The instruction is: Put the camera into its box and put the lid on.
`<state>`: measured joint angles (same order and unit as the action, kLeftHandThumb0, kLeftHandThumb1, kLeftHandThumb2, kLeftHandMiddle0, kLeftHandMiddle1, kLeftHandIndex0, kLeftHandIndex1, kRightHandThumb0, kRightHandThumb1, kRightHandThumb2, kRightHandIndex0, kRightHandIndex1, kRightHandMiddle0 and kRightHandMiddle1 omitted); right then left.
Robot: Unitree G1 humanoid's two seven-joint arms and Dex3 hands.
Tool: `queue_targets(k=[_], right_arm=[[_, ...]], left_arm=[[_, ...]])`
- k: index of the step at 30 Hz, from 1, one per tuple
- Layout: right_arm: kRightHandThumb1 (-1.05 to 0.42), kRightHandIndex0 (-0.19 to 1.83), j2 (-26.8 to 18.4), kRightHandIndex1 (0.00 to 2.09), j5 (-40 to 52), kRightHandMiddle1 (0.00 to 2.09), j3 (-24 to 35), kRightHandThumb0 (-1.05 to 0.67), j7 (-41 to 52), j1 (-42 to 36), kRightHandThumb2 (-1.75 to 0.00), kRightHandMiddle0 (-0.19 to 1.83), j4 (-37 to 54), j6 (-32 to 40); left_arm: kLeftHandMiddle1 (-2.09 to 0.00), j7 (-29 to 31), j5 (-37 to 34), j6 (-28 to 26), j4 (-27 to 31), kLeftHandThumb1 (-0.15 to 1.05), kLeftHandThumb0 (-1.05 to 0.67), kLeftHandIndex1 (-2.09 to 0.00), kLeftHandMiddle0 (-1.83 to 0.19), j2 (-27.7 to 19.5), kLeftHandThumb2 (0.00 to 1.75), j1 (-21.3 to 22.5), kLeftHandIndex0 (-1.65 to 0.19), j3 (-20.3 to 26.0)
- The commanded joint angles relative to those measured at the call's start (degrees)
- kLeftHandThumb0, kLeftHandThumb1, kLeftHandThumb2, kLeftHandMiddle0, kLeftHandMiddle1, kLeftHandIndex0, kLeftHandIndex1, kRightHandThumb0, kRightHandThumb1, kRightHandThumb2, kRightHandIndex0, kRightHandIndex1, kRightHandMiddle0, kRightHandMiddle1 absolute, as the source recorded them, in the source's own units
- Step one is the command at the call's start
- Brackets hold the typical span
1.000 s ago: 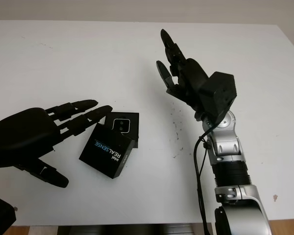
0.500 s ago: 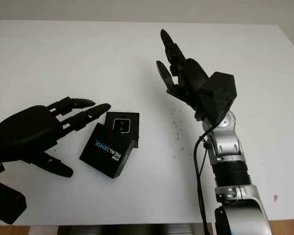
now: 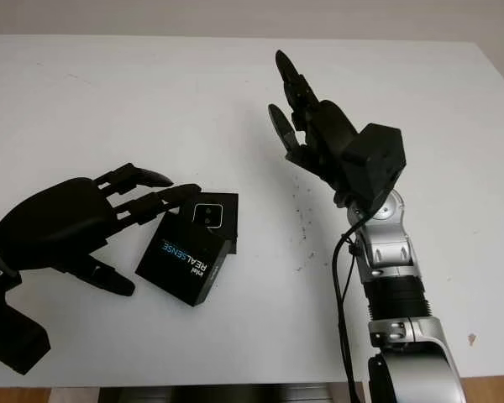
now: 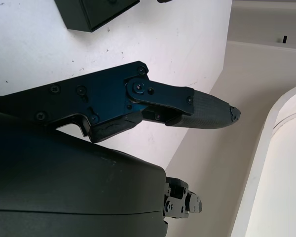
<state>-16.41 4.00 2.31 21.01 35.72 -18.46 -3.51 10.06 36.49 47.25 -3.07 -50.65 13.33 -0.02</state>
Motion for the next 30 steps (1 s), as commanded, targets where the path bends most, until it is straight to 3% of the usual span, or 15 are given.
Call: queue_targets(k=[1,6,8,10,14,24,30], right_arm=[[-1.05,-0.17,-0.38,0.05,-0.06,0.05,0.34,-0.70,-0.08,0.25,-0.61,-0.14,-0.39,-1.14],[-1.05,-0.16,-0.13,0.06,-0.05,0.06,0.40,-0.70,-0.32,0.29,-0.61,-0.13,-0.65,-1.24],[-1.05,-0.16,-0.37,0.06,-0.31,0.06,0.23,-0.70,-0.30,0.27,-0.61,-0.13,-0.50,-0.92],[-1.05,-0.17,-0.37,0.05,-0.10,0.05,0.32,-0.71,-0.12,0.26,-0.61,-0.13,-0.42,-0.76],[-1.05,-0.18,-0.48,0.05,-0.10,0.05,0.34,-0.70,0.16,0.20,-0.61,-0.14,-0.53,-1.18],[-1.05,-0.18,-0.45,0.05,0.58,0.05,0.65,-0.71,0.96,-0.03,-0.60,-0.15,-0.60,-1.12],[-1.05,-0.18,-0.28,0.05,0.71,0.05,0.72,-0.71,1.19,0.07,-0.60,-0.15,-0.92,-1.33]], left_arm=[[-0.95,0.25,-1.70,0.52,-0.50,0.86,-0.83,-0.22,0.19,0.33,0.05,0.35,0.00,-0.99],[-0.95,1.65,-5.93,1.09,-1.36,0.86,-0.82,-0.31,0.19,0.69,0.05,-0.36,0.05,-1.80],[-0.97,1.67,-6.67,1.34,-1.78,0.87,-0.81,-0.51,0.19,0.98,0.06,-0.53,0.16,-1.97],[-0.98,1.72,-7.20,1.47,-2.25,0.88,-0.79,-0.58,0.19,1.34,0.06,-0.57,0.18,-2.12],[-1.09,1.33,-7.59,1.26,-3.43,0.88,-0.74,-0.69,0.19,2.54,0.06,-0.54,0.19,-2.11],[-1.53,-3.58,-3.85,0.13,-4.81,0.96,-0.46,-1.25,0.19,5.53,0.06,-0.71,0.19,-1.25],[-1.63,-6.70,-1.30,0.95,-5.62,0.95,-0.45,-1.35,0.19,5.78,0.05,-0.78,0.19,-1.78]])
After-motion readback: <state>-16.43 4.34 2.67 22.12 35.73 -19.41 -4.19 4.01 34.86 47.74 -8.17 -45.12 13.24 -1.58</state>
